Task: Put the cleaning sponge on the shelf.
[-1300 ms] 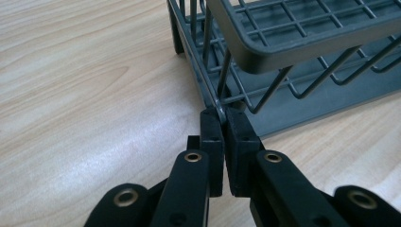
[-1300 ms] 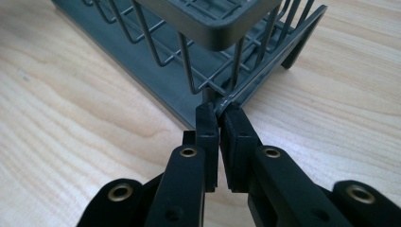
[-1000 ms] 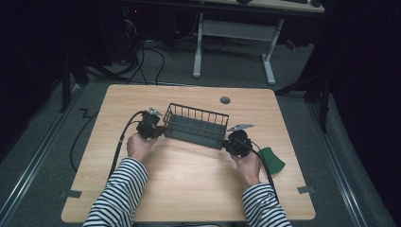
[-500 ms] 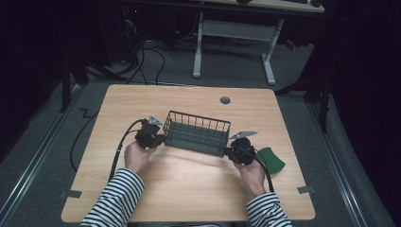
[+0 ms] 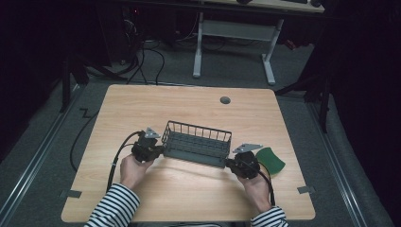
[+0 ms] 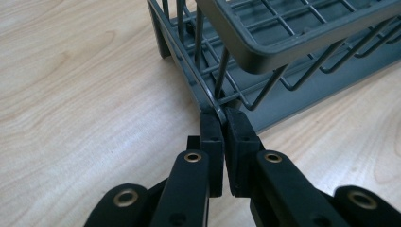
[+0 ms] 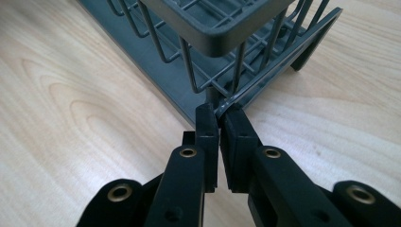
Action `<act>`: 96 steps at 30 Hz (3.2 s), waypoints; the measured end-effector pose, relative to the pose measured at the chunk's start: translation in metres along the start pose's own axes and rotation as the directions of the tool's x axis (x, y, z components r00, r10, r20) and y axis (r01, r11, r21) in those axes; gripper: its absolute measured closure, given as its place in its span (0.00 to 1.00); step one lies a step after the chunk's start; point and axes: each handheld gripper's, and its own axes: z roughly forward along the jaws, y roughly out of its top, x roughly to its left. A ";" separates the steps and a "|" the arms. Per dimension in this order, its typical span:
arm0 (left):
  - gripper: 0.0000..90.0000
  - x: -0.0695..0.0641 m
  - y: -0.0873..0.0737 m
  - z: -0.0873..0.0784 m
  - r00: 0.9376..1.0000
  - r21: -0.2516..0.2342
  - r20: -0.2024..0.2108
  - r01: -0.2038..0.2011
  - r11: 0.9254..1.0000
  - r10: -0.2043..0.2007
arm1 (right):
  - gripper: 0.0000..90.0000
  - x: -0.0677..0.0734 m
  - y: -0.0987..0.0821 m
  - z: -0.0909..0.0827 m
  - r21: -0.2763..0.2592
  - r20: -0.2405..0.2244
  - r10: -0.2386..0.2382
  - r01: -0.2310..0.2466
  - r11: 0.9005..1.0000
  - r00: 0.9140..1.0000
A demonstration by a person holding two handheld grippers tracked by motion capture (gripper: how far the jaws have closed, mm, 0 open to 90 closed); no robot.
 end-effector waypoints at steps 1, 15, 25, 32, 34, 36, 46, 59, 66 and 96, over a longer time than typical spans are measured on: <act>0.97 -0.001 -0.002 -0.001 1.000 -0.004 0.000 0.003 1.000 -0.003 | 0.96 0.001 -0.002 -0.001 -0.007 -0.002 0.000 0.000 1.000 1.000; 0.91 -0.004 -0.014 -0.006 0.999 -0.049 0.004 0.053 0.997 -0.053 | 0.88 0.002 -0.012 -0.004 -0.035 -0.047 0.019 -0.020 0.999 0.999; 0.53 -0.002 -0.027 -0.013 0.994 -0.082 -0.020 0.109 0.991 -0.111 | 0.56 -0.002 -0.018 -0.010 -0.061 -0.023 0.021 -0.023 0.998 1.000; 0.44 -0.004 -0.042 -0.018 0.992 -0.093 -0.052 0.113 0.989 -0.118 | 0.51 -0.007 -0.024 -0.020 -0.106 0.019 0.007 -0.005 0.994 1.000; 0.43 -0.004 -0.047 -0.018 0.990 -0.093 -0.061 0.117 0.989 -0.123 | 0.50 -0.009 -0.025 -0.022 -0.113 0.020 0.007 -0.005 0.994 1.000; 0.42 -0.004 -0.053 -0.018 0.989 -0.089 -0.083 0.116 0.989 -0.124 | 0.49 -0.012 -0.027 -0.024 -0.120 0.022 0.010 -0.007 0.993 1.000; 0.40 -0.002 -0.072 -0.012 0.977 -0.084 -0.143 0.148 0.985 -0.159 | 0.49 -0.037 -0.035 -0.040 -0.139 0.058 0.057 -0.048 0.989 0.997; 0.37 -0.001 -0.080 -0.008 0.960 -0.137 -0.224 0.138 0.981 -0.166 | 0.45 -0.080 -0.045 -0.071 -0.140 0.163 0.119 -0.097 0.985 0.979; 0.35 -0.001 -0.080 -0.008 0.958 -0.138 -0.226 0.145 0.980 -0.174 | 0.40 -0.102 -0.047 -0.077 -0.092 0.197 0.128 -0.112 0.989 0.972; 0.35 -0.001 -0.080 -0.008 0.958 -0.139 -0.225 0.146 0.980 -0.175 | 0.23 -0.128 -0.022 -0.043 0.256 0.190 -0.016 -0.034 0.966 0.982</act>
